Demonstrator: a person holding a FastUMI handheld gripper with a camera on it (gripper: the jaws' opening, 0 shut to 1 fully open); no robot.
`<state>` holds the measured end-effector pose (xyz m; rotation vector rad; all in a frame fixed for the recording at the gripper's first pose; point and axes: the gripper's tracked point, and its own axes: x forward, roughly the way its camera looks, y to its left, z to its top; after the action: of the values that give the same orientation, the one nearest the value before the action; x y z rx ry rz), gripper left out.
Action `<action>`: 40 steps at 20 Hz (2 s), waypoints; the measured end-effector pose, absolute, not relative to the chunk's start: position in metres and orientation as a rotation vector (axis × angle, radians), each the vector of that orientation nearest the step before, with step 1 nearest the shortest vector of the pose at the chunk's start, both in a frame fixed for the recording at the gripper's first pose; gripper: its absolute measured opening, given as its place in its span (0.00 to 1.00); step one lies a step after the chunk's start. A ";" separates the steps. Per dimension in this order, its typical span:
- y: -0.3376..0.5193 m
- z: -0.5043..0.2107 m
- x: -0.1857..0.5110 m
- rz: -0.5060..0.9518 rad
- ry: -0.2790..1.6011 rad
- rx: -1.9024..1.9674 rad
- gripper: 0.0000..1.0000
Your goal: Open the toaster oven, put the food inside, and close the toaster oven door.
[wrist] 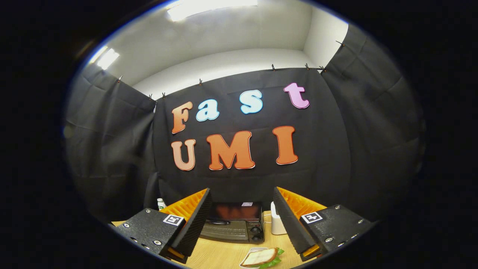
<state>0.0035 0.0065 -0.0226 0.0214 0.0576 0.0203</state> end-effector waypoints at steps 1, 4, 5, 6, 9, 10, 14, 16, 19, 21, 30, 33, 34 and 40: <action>0.007 -0.025 0.003 0.025 0.062 0.027 0.98; 0.010 -0.028 0.005 0.029 0.070 0.034 0.98; 0.012 -0.028 0.005 0.034 0.070 0.036 0.98; 0.013 -0.029 0.005 0.037 0.068 0.034 0.98; 0.011 -0.037 0.008 0.026 0.059 0.014 0.98; 0.010 -0.040 0.010 0.020 0.061 0.016 0.98; 0.020 -0.069 0.027 0.029 0.112 0.036 0.98; 0.027 -0.085 0.043 0.020 0.136 0.044 0.98; 0.058 -0.123 0.062 0.050 0.212 0.074 0.98; 0.073 -0.150 0.071 0.062 0.272 0.064 0.99; 0.111 -0.212 0.129 0.024 0.352 -0.003 0.99; 0.112 -0.236 0.147 -0.008 0.388 -0.021 0.99; 0.111 -0.243 0.151 -0.021 0.398 -0.027 0.99; 0.108 -0.270 0.164 -0.072 0.422 -0.068 0.99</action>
<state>0.1635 0.1080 -0.2701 -0.0676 0.4222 -0.0716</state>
